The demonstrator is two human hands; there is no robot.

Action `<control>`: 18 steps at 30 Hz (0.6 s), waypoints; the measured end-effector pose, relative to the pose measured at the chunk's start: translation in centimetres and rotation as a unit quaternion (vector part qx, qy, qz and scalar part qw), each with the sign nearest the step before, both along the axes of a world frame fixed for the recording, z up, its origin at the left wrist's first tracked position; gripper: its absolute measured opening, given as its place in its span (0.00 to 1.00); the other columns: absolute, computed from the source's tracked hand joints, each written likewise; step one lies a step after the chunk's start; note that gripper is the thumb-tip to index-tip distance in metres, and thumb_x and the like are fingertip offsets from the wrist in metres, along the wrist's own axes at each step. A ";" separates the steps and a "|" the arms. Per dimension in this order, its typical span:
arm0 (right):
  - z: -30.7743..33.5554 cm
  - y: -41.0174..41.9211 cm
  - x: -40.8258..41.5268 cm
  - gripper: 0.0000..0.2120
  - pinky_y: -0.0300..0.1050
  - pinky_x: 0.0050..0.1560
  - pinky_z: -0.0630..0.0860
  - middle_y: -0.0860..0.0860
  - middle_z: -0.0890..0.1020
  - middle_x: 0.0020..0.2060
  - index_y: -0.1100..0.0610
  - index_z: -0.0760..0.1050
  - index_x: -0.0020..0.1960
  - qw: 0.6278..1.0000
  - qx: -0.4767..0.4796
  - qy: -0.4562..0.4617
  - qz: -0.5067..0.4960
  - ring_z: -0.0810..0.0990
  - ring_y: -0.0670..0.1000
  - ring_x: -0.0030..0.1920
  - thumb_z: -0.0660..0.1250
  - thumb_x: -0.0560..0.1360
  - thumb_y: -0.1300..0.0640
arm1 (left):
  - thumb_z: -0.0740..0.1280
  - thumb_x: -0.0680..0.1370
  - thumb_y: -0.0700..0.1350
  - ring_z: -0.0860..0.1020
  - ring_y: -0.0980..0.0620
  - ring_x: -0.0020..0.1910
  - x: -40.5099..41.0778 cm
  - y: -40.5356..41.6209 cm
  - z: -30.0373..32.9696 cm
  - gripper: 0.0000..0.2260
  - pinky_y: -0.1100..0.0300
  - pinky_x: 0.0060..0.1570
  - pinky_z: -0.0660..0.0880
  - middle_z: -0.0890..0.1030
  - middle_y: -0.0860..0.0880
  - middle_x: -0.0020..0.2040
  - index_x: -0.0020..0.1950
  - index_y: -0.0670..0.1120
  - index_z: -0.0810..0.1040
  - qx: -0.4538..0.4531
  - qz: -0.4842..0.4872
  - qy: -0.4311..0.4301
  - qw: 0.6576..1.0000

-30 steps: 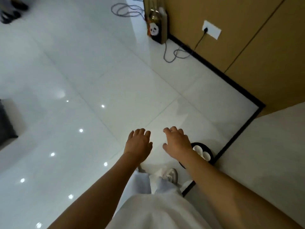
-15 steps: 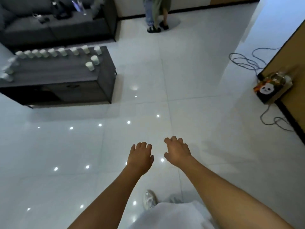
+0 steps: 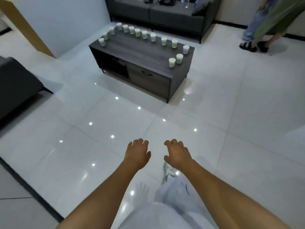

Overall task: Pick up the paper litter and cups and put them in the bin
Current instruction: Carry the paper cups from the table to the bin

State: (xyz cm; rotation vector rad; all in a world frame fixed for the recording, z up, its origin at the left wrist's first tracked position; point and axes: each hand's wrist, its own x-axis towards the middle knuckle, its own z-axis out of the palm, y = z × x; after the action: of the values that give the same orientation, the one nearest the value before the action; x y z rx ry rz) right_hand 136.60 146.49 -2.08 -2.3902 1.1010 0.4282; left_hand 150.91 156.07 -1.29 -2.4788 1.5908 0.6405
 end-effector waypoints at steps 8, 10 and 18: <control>-0.8 -14.4 12.0 0.24 0.50 0.57 0.70 0.55 0.69 0.64 0.55 0.63 0.70 0.998 0.002 0.008 0.066 0.68 0.58 0.62 0.63 0.76 0.53 | 0.57 0.81 0.52 0.68 0.47 0.66 10.4 -12.1 -0.5 0.20 0.53 0.69 0.62 0.70 0.46 0.67 0.71 0.46 0.66 0.004 0.081 0.009 0.997; -0.3 -18.4 14.9 0.24 0.50 0.57 0.71 0.54 0.69 0.64 0.54 0.63 0.71 0.997 -0.002 0.008 0.074 0.68 0.58 0.62 0.63 0.76 0.53 | 0.57 0.81 0.52 0.68 0.47 0.67 12.8 -15.6 0.0 0.20 0.53 0.69 0.62 0.70 0.46 0.67 0.71 0.45 0.66 -0.002 0.098 0.010 0.995; 1.6 -29.9 25.0 0.25 0.49 0.57 0.71 0.53 0.69 0.64 0.53 0.62 0.71 0.996 0.002 -0.005 0.089 0.68 0.56 0.63 0.63 0.76 0.54 | 0.57 0.81 0.52 0.69 0.47 0.65 21.5 -25.1 0.8 0.21 0.55 0.66 0.64 0.71 0.47 0.66 0.71 0.46 0.66 -0.007 0.143 0.019 0.990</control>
State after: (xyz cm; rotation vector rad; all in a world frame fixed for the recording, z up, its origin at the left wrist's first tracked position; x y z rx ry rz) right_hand 161.60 116.56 -0.51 -2.4943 0.8862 0.4770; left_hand 172.45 131.01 -0.45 -2.7476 1.2639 0.7174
